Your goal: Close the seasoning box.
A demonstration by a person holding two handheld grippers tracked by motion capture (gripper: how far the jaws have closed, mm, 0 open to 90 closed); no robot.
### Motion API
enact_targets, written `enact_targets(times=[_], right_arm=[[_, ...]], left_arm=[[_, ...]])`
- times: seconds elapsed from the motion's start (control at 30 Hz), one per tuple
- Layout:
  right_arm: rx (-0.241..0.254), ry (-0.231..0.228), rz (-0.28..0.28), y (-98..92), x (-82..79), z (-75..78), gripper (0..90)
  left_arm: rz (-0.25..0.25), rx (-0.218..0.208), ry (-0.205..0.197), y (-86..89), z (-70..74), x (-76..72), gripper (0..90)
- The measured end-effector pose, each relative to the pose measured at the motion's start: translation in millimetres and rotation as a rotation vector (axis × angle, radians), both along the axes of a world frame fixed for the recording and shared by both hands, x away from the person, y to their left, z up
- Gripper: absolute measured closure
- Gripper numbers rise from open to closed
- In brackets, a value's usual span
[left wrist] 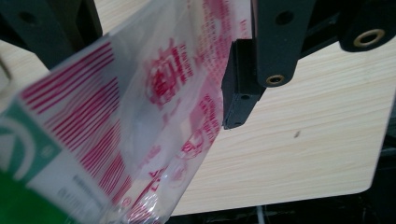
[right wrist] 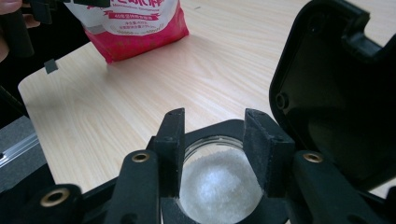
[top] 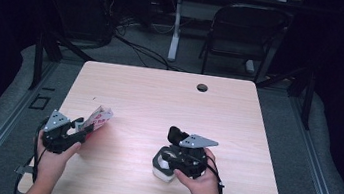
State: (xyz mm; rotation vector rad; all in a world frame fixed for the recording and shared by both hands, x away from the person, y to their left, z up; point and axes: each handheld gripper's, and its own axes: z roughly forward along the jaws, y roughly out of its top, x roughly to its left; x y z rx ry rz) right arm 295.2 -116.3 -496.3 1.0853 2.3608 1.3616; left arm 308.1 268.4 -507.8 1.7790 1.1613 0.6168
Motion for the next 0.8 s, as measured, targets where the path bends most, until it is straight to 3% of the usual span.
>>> enact_targets(times=[0.27, 0.47, 0.6, 0.8], right_arm=[[-0.006, 0.063, 0.025, -0.6, 0.3, 3.7, 64.3], [-0.035, 0.074, 0.023, -2.2, -1.9, 11.2, 68.3], [-0.029, 0.075, 0.016, -4.2, -3.1, 16.1, 70.1], [-0.030, 0.077, 0.018, -10.9, -2.3, 23.7, 70.0]], left_arm=[[-0.083, 0.053, -0.009, -28.7, -4.0, -5.1, 50.1], [-0.115, 0.054, 0.027, -36.8, -8.1, -6.0, 49.7], [-0.123, 0.083, 0.040, -42.4, -9.3, -11.8, 49.7], [-0.182, 0.131, 0.081, -55.1, -13.7, -20.3, 48.2]])
